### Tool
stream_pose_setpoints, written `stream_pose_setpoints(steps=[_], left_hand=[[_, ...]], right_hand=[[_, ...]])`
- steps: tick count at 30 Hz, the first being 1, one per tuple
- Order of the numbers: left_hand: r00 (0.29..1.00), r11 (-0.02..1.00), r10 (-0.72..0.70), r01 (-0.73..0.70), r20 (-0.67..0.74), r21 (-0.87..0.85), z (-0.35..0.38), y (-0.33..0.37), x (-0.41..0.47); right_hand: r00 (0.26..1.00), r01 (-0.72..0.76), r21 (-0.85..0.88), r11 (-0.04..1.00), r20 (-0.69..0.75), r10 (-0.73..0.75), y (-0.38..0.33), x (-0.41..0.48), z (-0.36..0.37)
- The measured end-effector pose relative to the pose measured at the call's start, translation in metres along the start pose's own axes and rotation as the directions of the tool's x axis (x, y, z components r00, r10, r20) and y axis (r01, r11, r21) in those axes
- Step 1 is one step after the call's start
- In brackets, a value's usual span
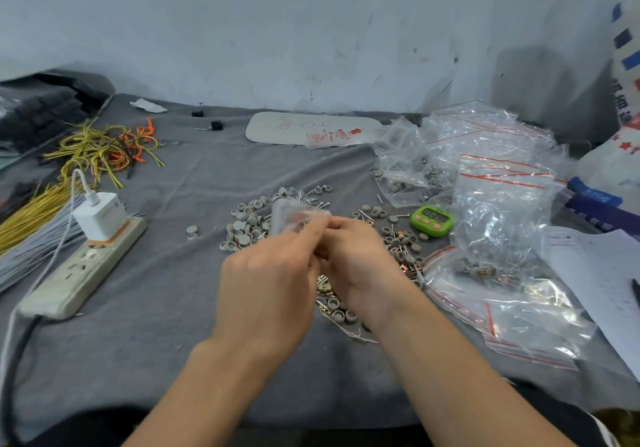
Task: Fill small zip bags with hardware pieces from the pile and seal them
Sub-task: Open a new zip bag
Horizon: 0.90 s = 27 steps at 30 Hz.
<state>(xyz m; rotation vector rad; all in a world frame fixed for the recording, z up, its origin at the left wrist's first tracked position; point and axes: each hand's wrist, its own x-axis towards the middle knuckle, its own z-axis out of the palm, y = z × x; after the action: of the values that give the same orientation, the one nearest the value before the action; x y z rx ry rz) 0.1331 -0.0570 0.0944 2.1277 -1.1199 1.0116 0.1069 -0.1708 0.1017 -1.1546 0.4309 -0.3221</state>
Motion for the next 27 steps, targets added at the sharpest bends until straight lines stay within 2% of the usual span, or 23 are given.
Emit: stream_pose_setpoints(steps=[1,2,4,7,9,11,14,15,17,18,20,22,27], left_hand=[[1.000,1.000,0.012,-0.012,0.021,-0.005,0.001,0.003,-0.001],[0.999,1.000,0.022,-0.021,0.033,-0.013,0.002,0.007,-0.002],[0.999,0.999,0.034,-0.033,0.040,-0.026,0.004,0.013,-0.004],[1.000,0.999,0.014,-0.014,0.011,-0.028,0.003,0.012,-0.004],[1.000,0.999,-0.025,0.026,0.018,-0.033,0.002,0.008,-0.004],[0.997,0.995,-0.068,0.070,0.032,-0.068,0.001,0.005,-0.006],[0.995,0.982,-0.085,0.093,0.058,-0.166,0.001,0.003,-0.009],[0.995,0.977,-0.069,0.081,0.066,-0.199,0.003,0.003,-0.010],[0.995,0.963,-0.038,0.062,0.097,-0.261,0.005,0.003,-0.011],[0.991,0.951,-0.044,0.080,0.124,-0.299,0.006,0.002,-0.012],[0.978,0.903,-0.116,0.175,0.171,-0.392,0.005,-0.001,-0.010],[0.965,0.862,-0.166,0.242,0.202,-0.445,-0.001,-0.006,-0.003],[0.972,0.906,0.017,0.083,0.233,-0.414,-0.013,-0.017,0.008]], right_hand=[[0.995,-0.101,0.259,0.960,0.029,0.097,-0.001,0.001,0.001],[0.985,-0.169,0.412,0.895,0.053,0.161,-0.002,0.002,0.001],[0.972,-0.235,0.497,0.836,0.143,0.188,-0.001,0.002,-0.002],[0.927,-0.250,0.286,0.925,0.348,0.143,-0.003,-0.009,0.004],[0.886,-0.251,0.159,0.955,0.435,0.161,-0.001,-0.011,0.009],[0.902,-0.240,0.228,0.943,0.412,0.130,0.004,-0.005,0.014],[0.972,-0.189,0.324,0.927,0.193,0.131,0.007,0.009,0.010],[0.976,-0.190,0.344,0.920,0.169,0.138,0.009,0.011,0.009],[0.963,-0.228,0.340,0.912,0.218,0.160,0.010,0.008,0.010],[0.951,-0.250,0.279,0.927,0.249,0.181,0.010,0.004,0.012],[0.921,-0.256,0.164,0.953,0.340,0.189,0.008,-0.002,0.015],[0.900,-0.253,0.235,0.938,0.413,0.140,0.003,-0.006,0.015],[0.882,-0.226,0.247,0.942,0.463,0.090,-0.004,-0.007,0.003]])
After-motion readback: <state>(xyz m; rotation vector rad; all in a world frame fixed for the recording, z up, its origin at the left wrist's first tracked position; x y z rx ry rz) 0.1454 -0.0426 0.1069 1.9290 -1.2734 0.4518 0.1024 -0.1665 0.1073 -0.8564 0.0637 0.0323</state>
